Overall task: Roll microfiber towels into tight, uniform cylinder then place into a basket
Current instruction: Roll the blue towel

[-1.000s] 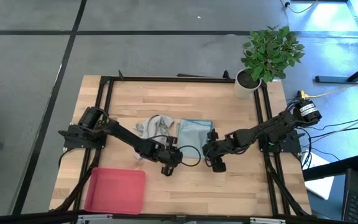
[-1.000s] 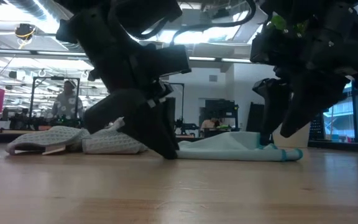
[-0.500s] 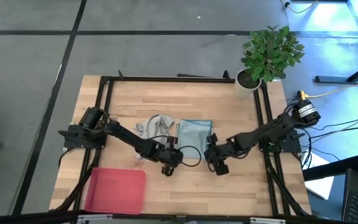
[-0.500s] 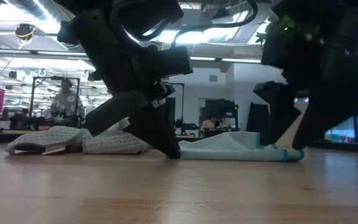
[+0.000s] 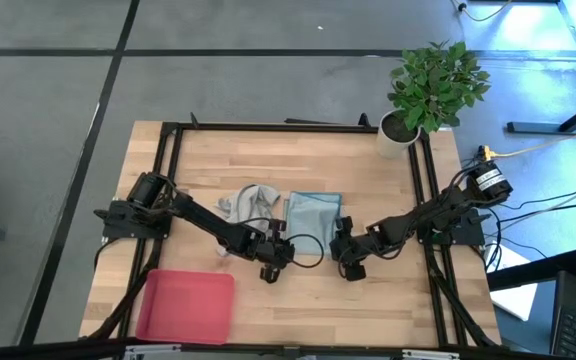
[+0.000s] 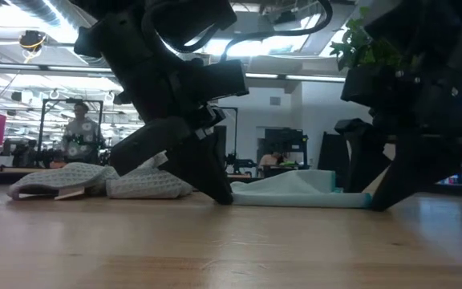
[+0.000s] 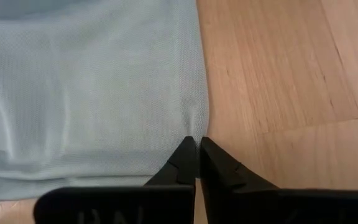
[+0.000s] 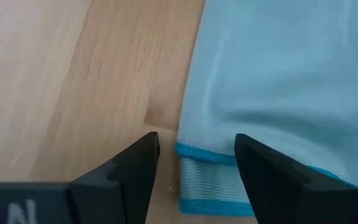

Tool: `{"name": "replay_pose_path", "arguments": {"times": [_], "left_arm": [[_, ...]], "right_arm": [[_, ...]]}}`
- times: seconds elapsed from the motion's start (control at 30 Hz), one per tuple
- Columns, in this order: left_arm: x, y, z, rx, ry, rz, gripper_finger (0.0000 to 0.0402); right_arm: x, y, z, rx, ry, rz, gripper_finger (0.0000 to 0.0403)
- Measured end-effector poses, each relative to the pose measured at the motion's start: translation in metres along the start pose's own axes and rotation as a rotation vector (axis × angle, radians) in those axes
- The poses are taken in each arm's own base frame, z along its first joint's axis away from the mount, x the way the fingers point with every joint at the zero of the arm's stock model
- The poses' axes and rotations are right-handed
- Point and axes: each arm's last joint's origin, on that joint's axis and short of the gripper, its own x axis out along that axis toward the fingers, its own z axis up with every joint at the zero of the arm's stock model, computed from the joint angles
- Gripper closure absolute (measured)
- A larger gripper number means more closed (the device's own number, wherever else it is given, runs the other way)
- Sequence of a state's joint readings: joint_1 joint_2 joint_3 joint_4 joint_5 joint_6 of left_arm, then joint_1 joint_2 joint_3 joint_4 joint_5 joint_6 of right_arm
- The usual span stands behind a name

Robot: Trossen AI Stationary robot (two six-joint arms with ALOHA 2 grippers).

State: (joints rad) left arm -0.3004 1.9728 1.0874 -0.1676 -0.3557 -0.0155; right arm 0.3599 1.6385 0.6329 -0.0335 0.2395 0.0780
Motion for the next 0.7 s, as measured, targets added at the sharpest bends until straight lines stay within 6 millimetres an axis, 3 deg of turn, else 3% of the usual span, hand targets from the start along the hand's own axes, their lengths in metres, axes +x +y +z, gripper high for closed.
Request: {"name": "replay_pose_path", "arguments": {"times": [0.17, 0.43, 0.7], "left_arm": [[0.000, 0.000, 0.000, -0.015, -0.001, -0.005, 0.0401], [0.000, 0.000, 0.000, -0.037, 0.001, -0.025, 0.0401], [-0.006, 0.002, 0.002, -0.089, -0.004, -0.061, 0.0401]], "right_arm": [[0.001, 0.000, -0.002, 0.028, -0.019, -0.004, 0.0243], [0.002, 0.000, 0.001, 0.034, -0.042, 0.050, 0.0386], [-0.001, 0.005, 0.011, 0.037, -0.049, 0.202, 0.0389]]}}
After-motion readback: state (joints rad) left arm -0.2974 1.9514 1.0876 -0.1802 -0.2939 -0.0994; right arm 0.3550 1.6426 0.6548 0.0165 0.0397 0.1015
